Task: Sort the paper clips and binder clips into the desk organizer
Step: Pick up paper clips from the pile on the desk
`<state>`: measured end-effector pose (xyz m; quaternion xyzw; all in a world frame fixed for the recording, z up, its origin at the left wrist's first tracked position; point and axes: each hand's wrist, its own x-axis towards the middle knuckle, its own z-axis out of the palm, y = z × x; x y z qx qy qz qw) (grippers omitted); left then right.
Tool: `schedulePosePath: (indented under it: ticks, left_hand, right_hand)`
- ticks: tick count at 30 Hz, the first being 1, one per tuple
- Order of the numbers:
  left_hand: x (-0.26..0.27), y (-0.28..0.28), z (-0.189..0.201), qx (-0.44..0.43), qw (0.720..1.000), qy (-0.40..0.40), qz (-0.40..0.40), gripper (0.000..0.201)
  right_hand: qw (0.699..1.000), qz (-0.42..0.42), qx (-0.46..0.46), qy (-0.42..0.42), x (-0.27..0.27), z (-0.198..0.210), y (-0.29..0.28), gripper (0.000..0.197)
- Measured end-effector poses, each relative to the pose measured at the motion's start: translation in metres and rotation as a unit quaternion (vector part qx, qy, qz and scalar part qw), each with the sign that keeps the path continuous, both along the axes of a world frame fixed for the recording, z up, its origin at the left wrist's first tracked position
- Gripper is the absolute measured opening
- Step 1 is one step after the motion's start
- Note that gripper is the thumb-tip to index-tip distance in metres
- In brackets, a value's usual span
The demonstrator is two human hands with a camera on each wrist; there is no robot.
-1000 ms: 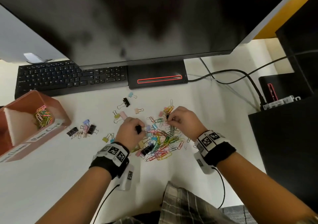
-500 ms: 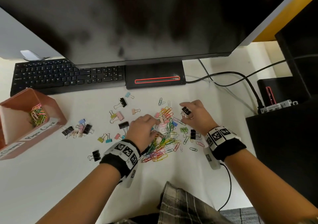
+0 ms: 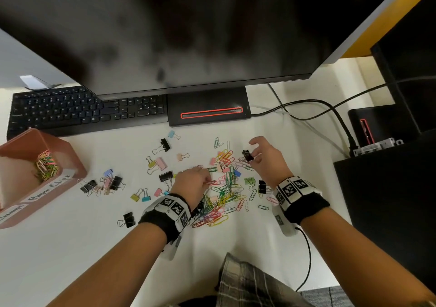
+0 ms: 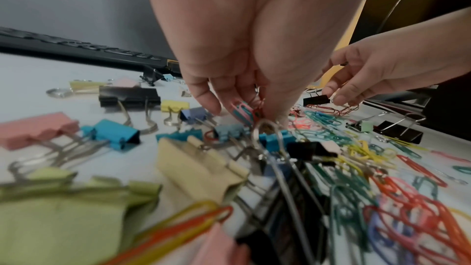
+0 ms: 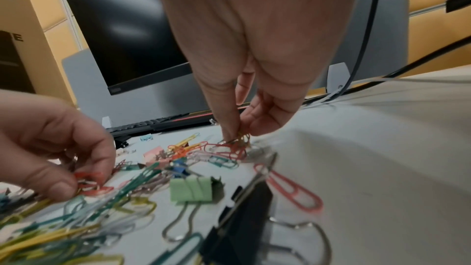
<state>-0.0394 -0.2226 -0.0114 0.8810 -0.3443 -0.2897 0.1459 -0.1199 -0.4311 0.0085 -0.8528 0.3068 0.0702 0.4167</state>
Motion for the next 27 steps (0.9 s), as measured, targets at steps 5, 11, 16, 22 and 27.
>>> schedulePosePath:
  ticks: [5, 11, 16, 22, 27]
  left_hand:
    - [0.002, -0.001, 0.001, 0.014, 0.999, -0.033, -0.010, 0.008]
    - [0.003, -0.004, 0.006, 0.046, 0.997, -0.061, -0.030, 0.009]
    - [0.004, -0.006, 0.011, 0.030, 0.998, -0.051, -0.024, 0.013]
    - [0.007, 0.002, 0.027, -0.087, 0.995, 0.007, 0.045, 0.005]
    - [0.012, 0.011, 0.036, -0.104, 0.985, 0.048, 0.126, 0.007]
  right_hand:
    - [0.998, -0.024, -0.033, -0.037, -0.011, 0.005, -0.007, 0.034]
    - [0.990, 0.082, -0.090, 0.070, -0.017, -0.003, -0.007, 0.036]
    - [0.985, 0.111, -0.103, 0.086, -0.003, -0.010, 0.006, 0.036]
    - [0.975, 0.163, -0.078, 0.127, 0.013, -0.006, 0.013, 0.011]
    - [0.980, 0.165, -0.062, 0.097, 0.009, -0.002, 0.010, 0.009]
